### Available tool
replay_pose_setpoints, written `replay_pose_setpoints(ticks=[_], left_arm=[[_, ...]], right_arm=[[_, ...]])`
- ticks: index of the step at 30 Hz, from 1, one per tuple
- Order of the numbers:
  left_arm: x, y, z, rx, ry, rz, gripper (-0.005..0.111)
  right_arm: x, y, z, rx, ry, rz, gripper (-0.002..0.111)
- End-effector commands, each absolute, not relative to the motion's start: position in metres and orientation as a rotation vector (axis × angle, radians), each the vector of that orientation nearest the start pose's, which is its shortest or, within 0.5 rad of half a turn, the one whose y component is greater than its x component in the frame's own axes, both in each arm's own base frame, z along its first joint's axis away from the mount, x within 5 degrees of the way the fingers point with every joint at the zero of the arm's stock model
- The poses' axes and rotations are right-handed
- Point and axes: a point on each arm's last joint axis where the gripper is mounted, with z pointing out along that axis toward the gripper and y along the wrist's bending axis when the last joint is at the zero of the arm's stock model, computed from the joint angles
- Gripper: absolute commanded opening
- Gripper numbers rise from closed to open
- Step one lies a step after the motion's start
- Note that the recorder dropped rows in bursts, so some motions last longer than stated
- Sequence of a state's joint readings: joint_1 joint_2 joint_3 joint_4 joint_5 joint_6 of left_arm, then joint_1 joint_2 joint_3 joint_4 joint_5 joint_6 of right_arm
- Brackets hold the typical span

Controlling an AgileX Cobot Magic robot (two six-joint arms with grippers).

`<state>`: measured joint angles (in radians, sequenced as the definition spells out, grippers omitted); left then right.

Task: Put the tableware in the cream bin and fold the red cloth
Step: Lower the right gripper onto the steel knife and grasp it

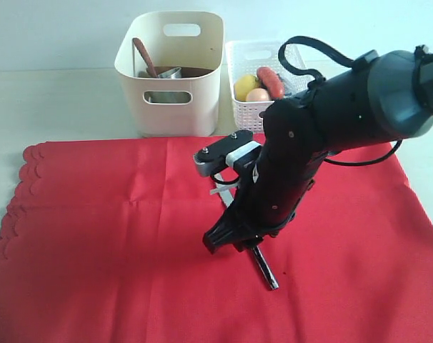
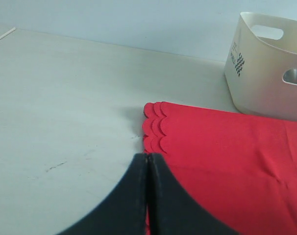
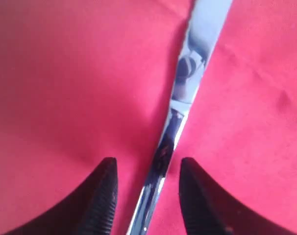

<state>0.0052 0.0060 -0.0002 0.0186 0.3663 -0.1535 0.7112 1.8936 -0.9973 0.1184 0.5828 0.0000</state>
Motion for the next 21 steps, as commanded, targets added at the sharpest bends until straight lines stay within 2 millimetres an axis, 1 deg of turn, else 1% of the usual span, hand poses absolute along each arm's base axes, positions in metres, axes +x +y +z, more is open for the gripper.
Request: replay_pose_setpoints(ticks=[1, 4, 6, 10, 12, 13, 16, 21], left_arm=[[0.053, 0.001, 0.181, -0.132, 1.84, -0.089, 0.0], [0.053, 0.001, 0.181, -0.132, 1.84, -0.089, 0.0], [0.053, 0.001, 0.181, -0.132, 1.84, -0.089, 0.0], [0.053, 0.001, 0.181, -0.132, 1.84, -0.089, 0.0], [0.053, 0.001, 0.181, -0.132, 1.84, -0.089, 0.0], [0.053, 0.001, 0.181, -0.132, 1.84, -0.089, 0.0], [0.053, 0.001, 0.181, -0.132, 1.84, -0.089, 0.0], [0.053, 0.001, 0.181, -0.132, 1.84, -0.089, 0.0]], right_arm=[[0.248, 0.221, 0.111, -0.906, 2.871, 0.166, 0.041], [0.248, 0.221, 0.107, -0.908, 2.881, 0.16, 0.04], [0.248, 0.221, 0.106, -0.907, 2.886, 0.159, 0.035], [0.247, 0.22, 0.106, -0.908, 2.889, 0.158, 0.011], [0.247, 0.22, 0.108, -0.912, 2.891, 0.155, 0.002], [0.246, 0.22, 0.109, -0.913, 2.894, 0.155, 0.0], [0.246, 0.219, 0.119, -0.914, 2.876, 0.162, 0.0], [0.245, 0.218, 0.148, -0.908, 2.793, 0.203, 0.0]])
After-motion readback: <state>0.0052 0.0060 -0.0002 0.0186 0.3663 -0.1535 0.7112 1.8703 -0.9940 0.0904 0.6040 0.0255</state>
